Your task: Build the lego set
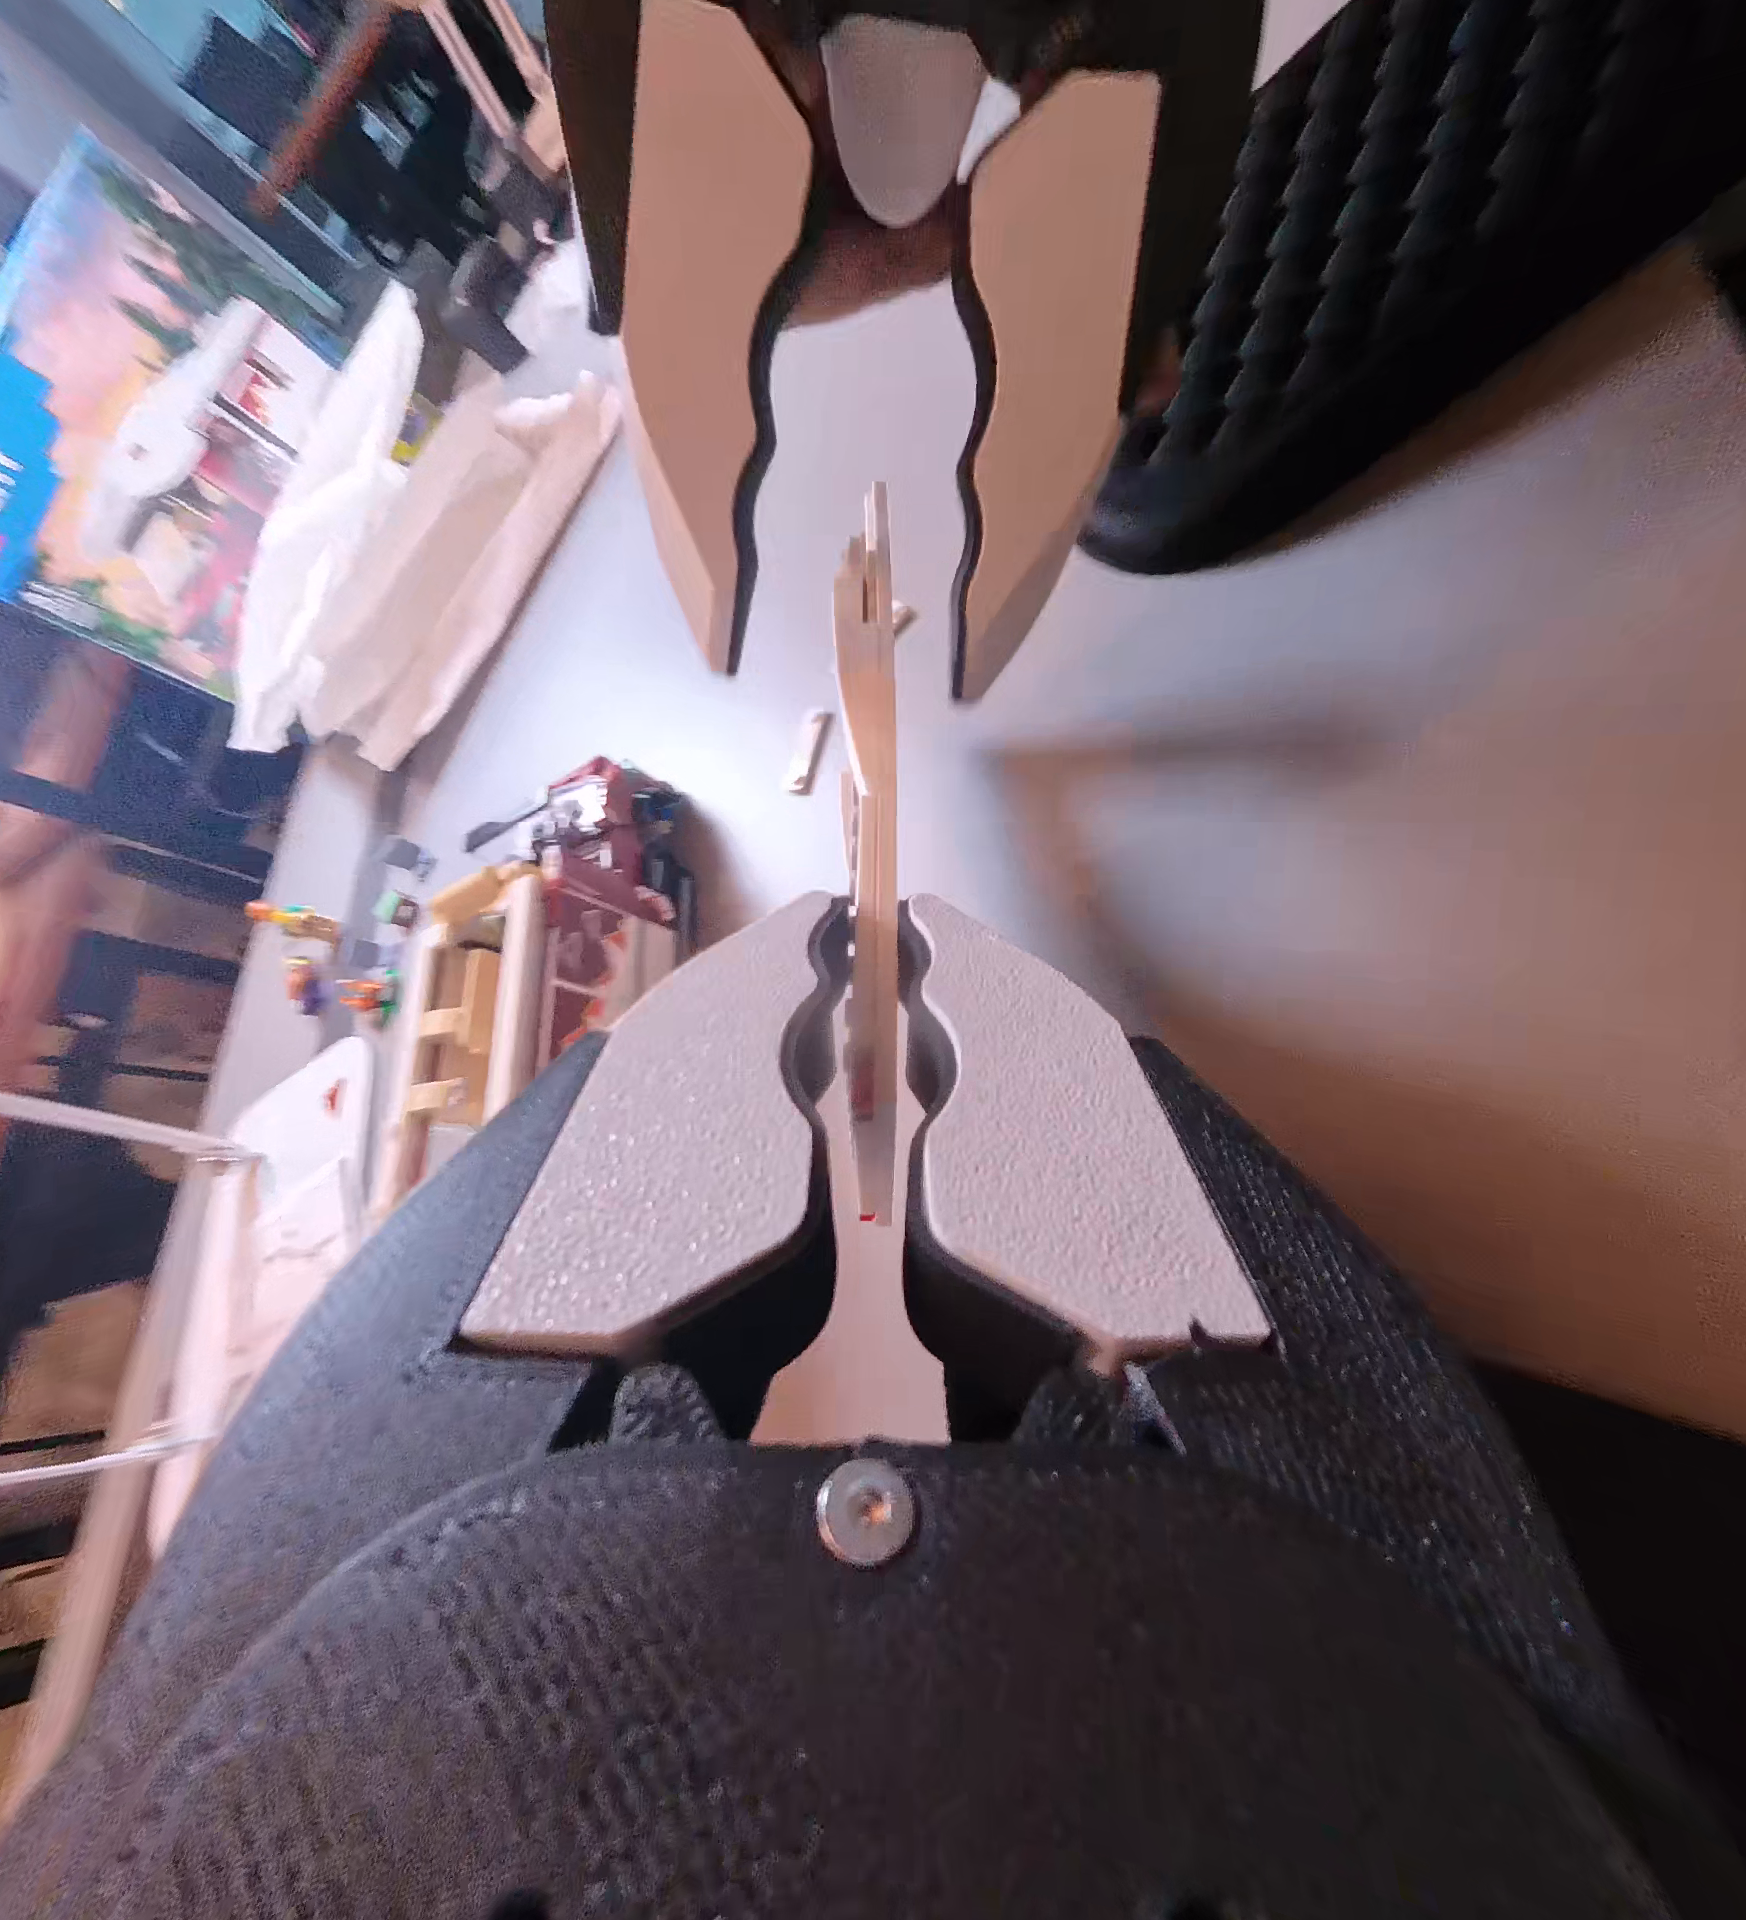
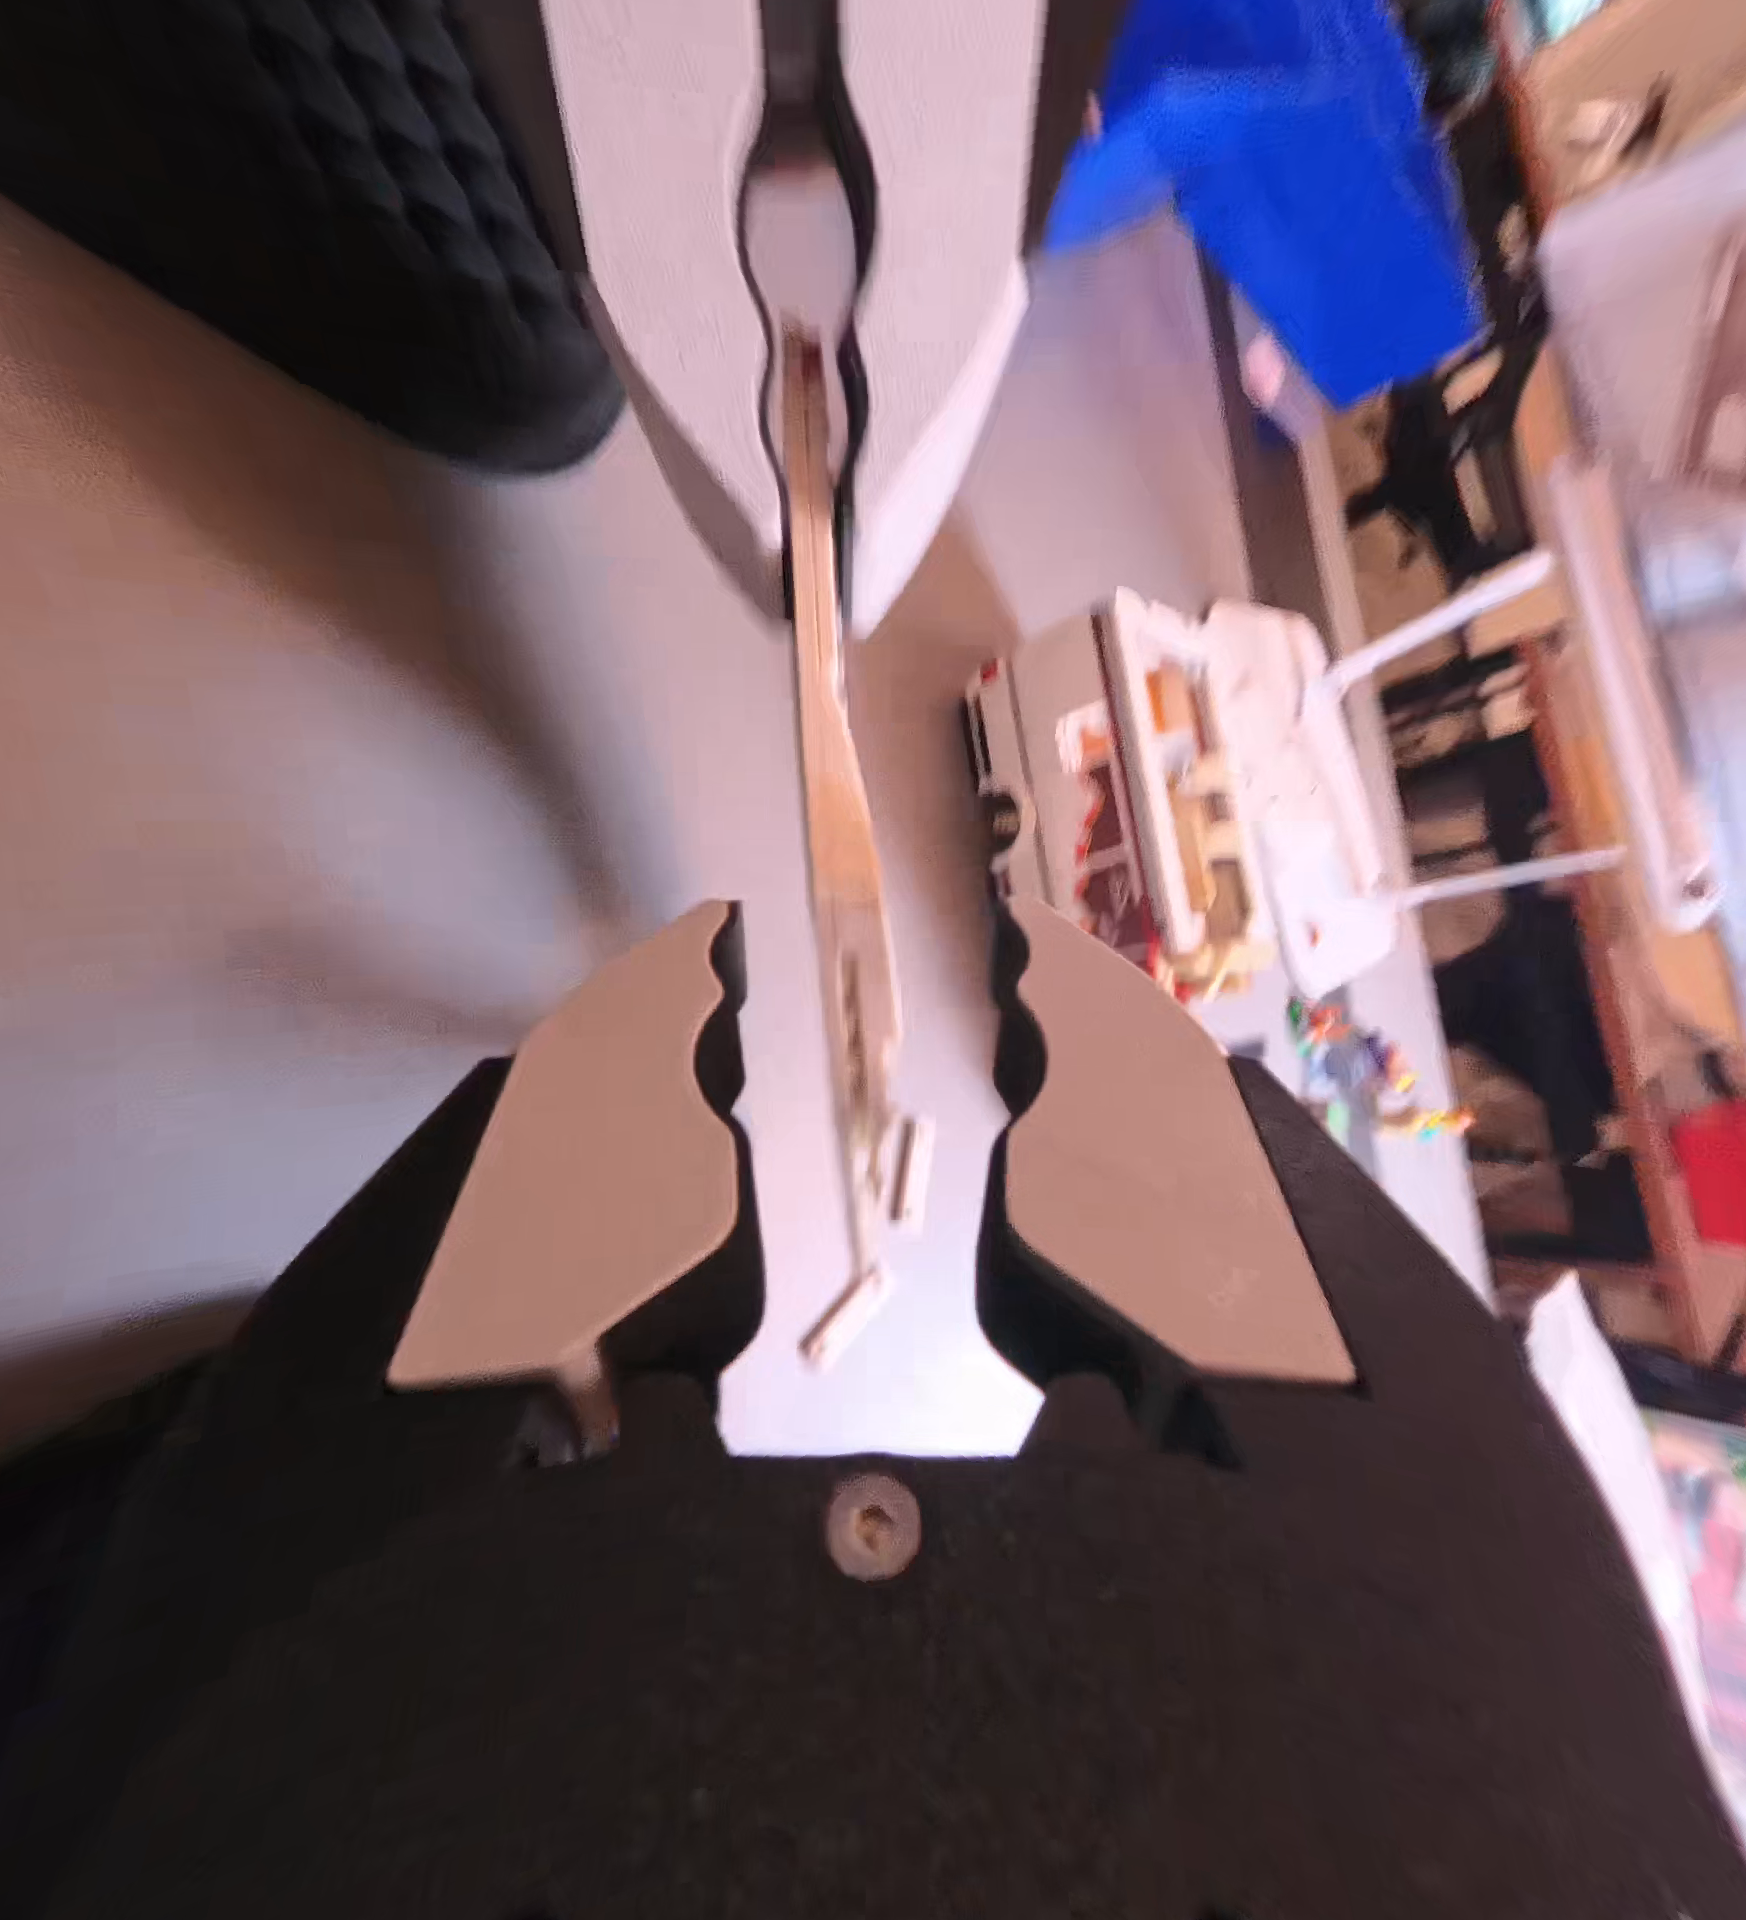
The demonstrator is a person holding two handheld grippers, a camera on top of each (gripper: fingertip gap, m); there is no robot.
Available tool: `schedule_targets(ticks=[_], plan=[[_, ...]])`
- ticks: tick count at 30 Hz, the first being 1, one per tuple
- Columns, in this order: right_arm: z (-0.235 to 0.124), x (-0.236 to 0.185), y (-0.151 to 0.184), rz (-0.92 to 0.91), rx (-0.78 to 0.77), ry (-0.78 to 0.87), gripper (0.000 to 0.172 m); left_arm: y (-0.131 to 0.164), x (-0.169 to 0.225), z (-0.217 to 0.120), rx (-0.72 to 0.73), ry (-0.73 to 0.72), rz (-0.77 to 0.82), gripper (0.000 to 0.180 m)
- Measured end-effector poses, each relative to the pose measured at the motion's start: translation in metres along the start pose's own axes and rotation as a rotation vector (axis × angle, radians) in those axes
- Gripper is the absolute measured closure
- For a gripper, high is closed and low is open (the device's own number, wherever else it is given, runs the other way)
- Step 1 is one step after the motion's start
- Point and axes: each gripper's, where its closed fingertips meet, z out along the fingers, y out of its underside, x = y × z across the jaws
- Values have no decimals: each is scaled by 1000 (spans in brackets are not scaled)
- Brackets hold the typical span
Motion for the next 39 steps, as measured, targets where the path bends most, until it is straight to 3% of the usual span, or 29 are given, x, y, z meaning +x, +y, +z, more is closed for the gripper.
schedule_targets(ticks=[3, 7, 9, 11, 15, 17, 21, 31, 34, 39], plan=[[-4, -4, 23, 68, -3, -13, 138, 10, 1, 0, 15, -9, 72, 172], [9, -13, 34, 15, -54, 31, 160, 22, 4, 7, 25, 22, 122, 172], [12, -12, 34, -2, -77, 66, 161, 30, 3, 9, 18, 23, 123, 172], [15, -11, 37, -25, -120, 95, 160, 40, 3, 11, -13, 48, 69, 164], [21, -21, 39, -118, -212, 134, 160, 45, 8, 6, -3, 173, -197, 129], [24, -28, 38, -133, -241, 130, 159, 47, 3, 8, -12, 190, -288, 126], [31, -42, 41, -153, -271, 84, 157, 64, 2, 20, -110, 204, -290, 125], [28, -50, 27, 110, -138, -80, 143, 70, 9, 27, -133, 222, -318, 126], [16, -35, 23, 273, -51, -104, 143, 73, 8, 27, -139, 222, -336, 123], [-4, 11, 65, 438, -89, -7, 146, 74, 9, 29, -149, 259, -387, 122]])
